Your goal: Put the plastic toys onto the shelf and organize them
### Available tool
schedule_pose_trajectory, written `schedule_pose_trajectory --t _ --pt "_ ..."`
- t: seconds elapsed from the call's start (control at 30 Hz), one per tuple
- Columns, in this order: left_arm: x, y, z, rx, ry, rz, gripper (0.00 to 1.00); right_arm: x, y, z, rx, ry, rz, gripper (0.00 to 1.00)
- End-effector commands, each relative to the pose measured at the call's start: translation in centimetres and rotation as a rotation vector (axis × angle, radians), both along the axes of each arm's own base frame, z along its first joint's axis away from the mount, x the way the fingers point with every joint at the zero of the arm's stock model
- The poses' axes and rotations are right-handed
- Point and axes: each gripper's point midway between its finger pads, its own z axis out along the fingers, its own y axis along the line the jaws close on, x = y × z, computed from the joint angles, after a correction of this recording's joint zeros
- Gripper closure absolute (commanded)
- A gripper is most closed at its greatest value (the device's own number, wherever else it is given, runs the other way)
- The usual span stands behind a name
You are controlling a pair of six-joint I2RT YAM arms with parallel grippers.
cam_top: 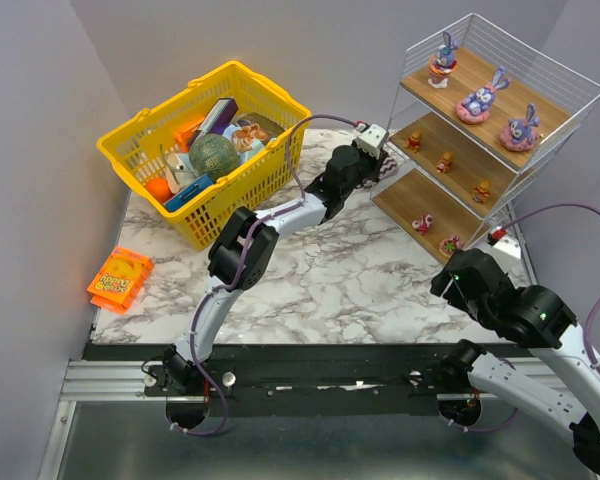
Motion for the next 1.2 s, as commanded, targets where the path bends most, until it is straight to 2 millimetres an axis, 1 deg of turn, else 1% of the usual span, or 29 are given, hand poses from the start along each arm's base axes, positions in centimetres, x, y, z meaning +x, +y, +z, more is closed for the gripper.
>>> schedule_pose_trajectory --t 0.0,0.23,0.37,0.6,0.83,1.0,1.03,1.07,1.13,1.17 --pt "1.2 5.1 1.3 -0.056 0.035 0.167 1.00 -0.5 -1.0 -0.1 0.005 0.004 -0.060 0.30" --pt "0.1 8.4 1.1 -0.056 0.045 0.216 1.00 -0.6 -0.5 -1.0 0.020 0.035 -0.073 0.30" --pt "-1.3 10.2 0.9 -0.047 0.051 0.238 1.00 -0.5 -0.6 -1.1 0.029 0.031 -0.089 0.30" --pt "-3.5 12.6 0.8 -0.026 0.058 0.254 1.00 -0.2 -0.3 -1.4 0.034 0.033 -0.095 0.30" --pt "-5.7 14.9 0.7 -0.007 0.062 0.280 1.00 0.4 -0.9 -1.0 0.023 0.019 -0.138 0.30" --pt "-7.4 16.5 0.3 0.011 0.074 0.291 1.00 1.1 -1.3 -1.8 0.029 0.012 -0.171 0.31" --pt "-7.7 16.7 0.4 0.011 0.074 0.291 1.00 1.3 -1.4 -2.4 0.008 0.023 -0.158 0.32" --pt "-8.2 17.1 0.3 0.015 0.076 0.293 1.00 1.9 -1.3 -2.4 0.034 0.011 -0.170 0.32" --pt "-8.6 17.7 0.2 0.021 0.081 0.299 1.00 3.0 -1.3 -2.8 0.024 -0.002 -0.150 0.32" --pt "-9.1 18.1 0.2 0.024 0.083 0.302 1.00 3.4 -1.6 -2.9 0.041 0.001 -0.166 0.32"
